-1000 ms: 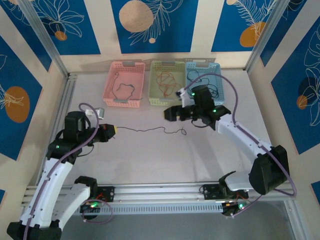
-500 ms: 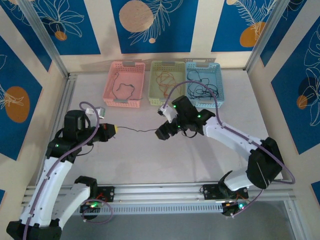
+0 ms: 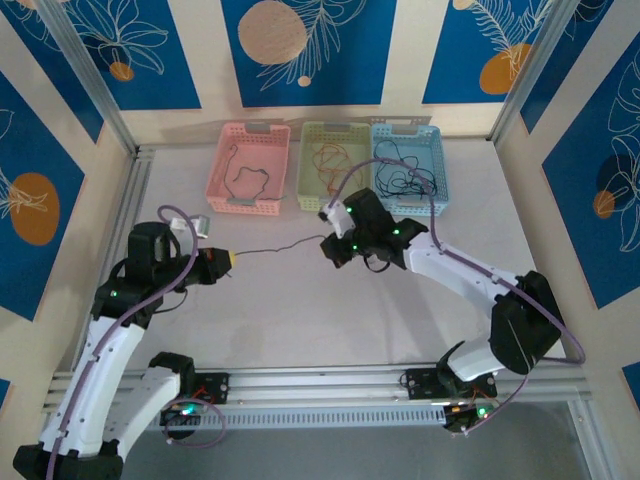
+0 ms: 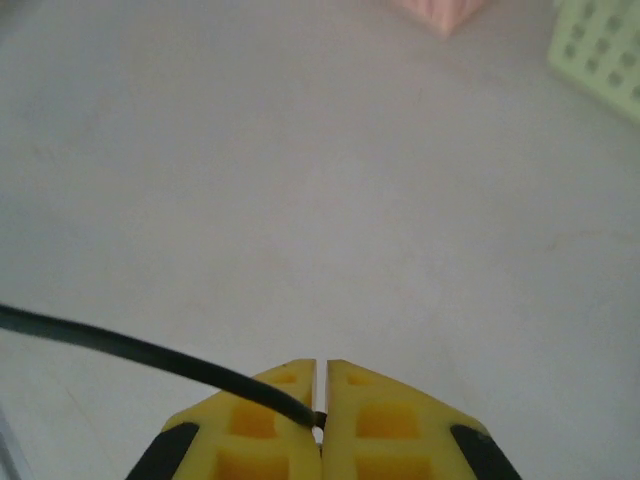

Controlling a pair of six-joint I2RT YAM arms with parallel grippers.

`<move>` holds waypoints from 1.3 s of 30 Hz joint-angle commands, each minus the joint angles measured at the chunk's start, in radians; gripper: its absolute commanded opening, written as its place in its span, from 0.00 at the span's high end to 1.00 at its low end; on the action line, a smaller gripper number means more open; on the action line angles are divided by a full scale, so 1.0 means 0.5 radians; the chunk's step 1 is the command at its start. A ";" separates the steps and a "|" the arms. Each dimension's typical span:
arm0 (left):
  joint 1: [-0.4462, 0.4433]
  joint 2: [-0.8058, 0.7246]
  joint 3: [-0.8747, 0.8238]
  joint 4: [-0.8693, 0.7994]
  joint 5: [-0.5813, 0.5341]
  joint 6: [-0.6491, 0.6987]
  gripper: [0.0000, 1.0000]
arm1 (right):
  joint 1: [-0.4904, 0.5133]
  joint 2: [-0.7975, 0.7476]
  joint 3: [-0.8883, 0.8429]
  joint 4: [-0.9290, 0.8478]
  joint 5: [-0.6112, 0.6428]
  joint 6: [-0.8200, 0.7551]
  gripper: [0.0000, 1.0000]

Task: Untangle the cables

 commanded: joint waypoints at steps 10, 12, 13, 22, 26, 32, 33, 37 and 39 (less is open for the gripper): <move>-0.039 0.094 -0.322 0.430 0.131 -0.388 1.00 | -0.263 -0.149 -0.087 1.595 -0.329 2.095 1.00; -0.081 0.125 -0.391 0.579 0.159 -0.477 1.00 | -0.178 -0.055 -0.086 1.764 -0.301 2.324 1.00; -0.102 0.142 -0.413 0.630 0.156 -0.506 1.00 | -0.151 -0.001 -0.091 1.874 -0.303 2.441 1.00; -0.231 0.280 -0.449 0.739 0.049 -0.512 1.00 | -0.013 0.237 0.073 2.017 -0.332 2.635 1.00; -0.233 0.250 -0.332 0.580 -0.070 -0.414 0.64 | -0.164 0.171 0.051 1.842 -0.323 2.493 1.00; -0.231 0.210 -0.080 0.262 -0.269 -0.210 0.30 | -0.526 -0.068 0.072 1.367 -0.266 2.176 1.00; -0.231 0.193 -0.046 0.204 -0.312 -0.185 0.28 | -0.595 -0.125 0.072 1.252 -0.225 2.125 1.00; -0.231 0.111 0.019 0.049 -0.401 -0.100 0.24 | -0.824 -0.224 0.174 0.800 0.030 1.838 1.00; -0.228 0.077 0.034 -0.012 -0.416 -0.066 0.24 | -0.949 -0.207 0.208 0.702 0.164 1.719 1.00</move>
